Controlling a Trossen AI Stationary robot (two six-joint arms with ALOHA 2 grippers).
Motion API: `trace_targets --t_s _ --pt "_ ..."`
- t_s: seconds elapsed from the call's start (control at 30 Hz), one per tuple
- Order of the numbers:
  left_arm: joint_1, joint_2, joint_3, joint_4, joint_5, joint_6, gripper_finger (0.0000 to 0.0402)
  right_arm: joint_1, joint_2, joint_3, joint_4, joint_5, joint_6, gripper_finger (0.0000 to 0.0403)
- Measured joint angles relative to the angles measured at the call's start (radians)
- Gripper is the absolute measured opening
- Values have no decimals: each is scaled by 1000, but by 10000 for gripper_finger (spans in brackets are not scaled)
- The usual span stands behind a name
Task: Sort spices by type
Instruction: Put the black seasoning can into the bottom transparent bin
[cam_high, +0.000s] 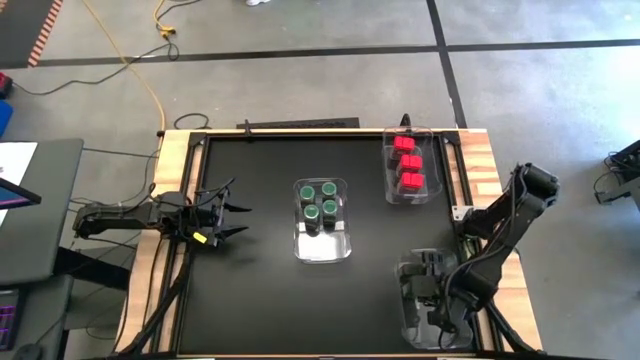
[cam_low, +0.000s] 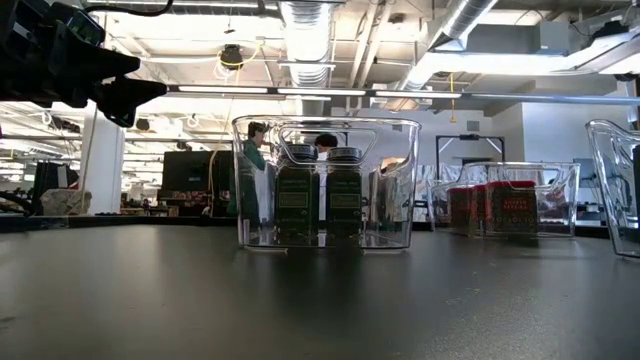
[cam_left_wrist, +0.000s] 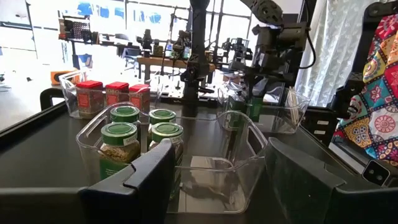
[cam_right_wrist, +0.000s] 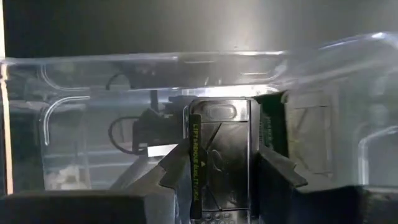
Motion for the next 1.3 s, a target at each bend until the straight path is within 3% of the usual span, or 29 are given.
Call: trace_targets --t_s 0.43,1.3 --pt "0 0 0 0 0 0 238 -19 -1 -80 61 -14 -32 153" --pt "0 0 0 0 0 0 238 -16 0 -81 100 -28 -71 175"
